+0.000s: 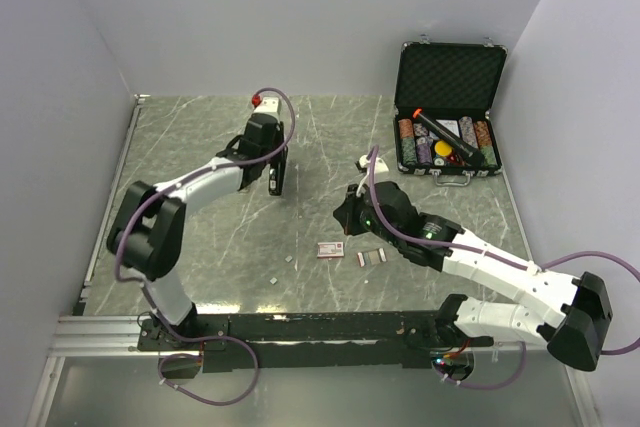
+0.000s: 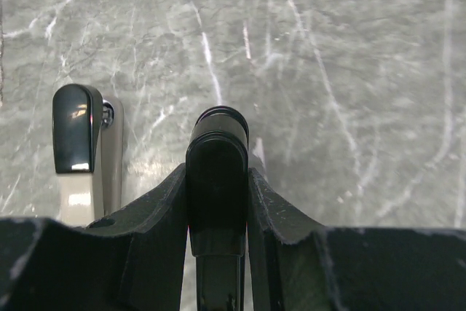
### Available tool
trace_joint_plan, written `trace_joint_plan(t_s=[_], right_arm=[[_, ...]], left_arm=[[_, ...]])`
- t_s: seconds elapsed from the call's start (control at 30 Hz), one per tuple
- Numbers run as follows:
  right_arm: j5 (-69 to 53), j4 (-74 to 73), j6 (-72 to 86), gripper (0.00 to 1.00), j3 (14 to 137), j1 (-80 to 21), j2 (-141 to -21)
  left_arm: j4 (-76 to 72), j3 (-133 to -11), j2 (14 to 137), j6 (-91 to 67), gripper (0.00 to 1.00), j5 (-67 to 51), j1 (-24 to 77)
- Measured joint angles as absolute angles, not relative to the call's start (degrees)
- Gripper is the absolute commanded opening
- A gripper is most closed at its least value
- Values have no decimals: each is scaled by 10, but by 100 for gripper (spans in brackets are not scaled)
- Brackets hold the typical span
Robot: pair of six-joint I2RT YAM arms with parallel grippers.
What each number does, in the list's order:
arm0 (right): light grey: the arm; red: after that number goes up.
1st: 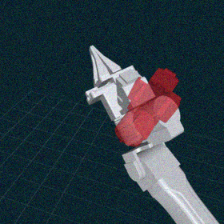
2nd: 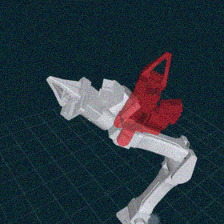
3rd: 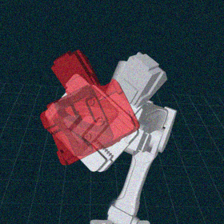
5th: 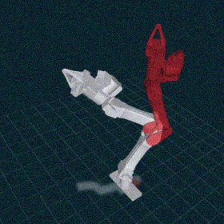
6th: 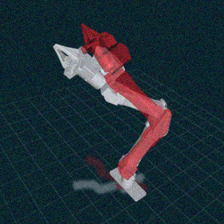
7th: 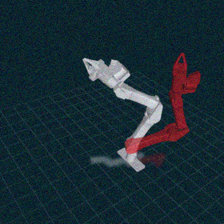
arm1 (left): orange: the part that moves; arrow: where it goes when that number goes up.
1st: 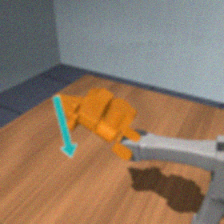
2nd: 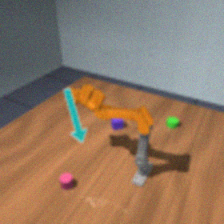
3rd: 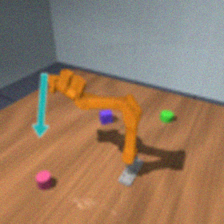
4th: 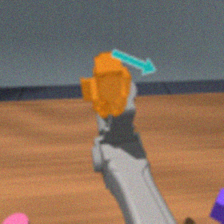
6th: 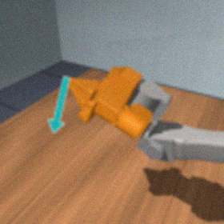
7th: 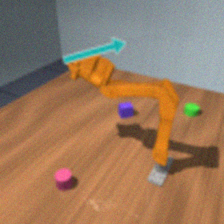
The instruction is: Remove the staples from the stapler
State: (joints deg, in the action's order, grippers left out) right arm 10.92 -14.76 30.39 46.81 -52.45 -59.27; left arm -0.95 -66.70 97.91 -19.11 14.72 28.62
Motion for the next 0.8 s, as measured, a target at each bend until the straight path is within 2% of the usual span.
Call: trace_joint_plan(t_s=[0.2,0.3,0.4,0.47,0.53,0.7,0.73,0.8], right_arm=[[96,-145,306,0,467,-524,-594],[93,-145,306,0,467,-524,-594],[94,-145,305,0,467,-524,-594],[94,-145,305,0,467,-524,-594],[93,-146,305,1,467,-524,-594],[87,-146,306,13,467,-524,-596],[85,-146,306,16,467,-524,-597],[84,-147,305,22,467,-524,-598]], left_arm=[[-8,-699,1051,-189,1,132,258],[-4,-714,1078,-189,4,131,253],[-4,-719,1090,-189,15,131,253],[-4,-719,1091,-188,27,131,253],[-4,-720,1092,-187,35,131,253],[-4,-722,1094,-187,48,129,253],[-5,-724,1094,-187,54,127,253],[-8,-729,1094,-186,56,125,253]])
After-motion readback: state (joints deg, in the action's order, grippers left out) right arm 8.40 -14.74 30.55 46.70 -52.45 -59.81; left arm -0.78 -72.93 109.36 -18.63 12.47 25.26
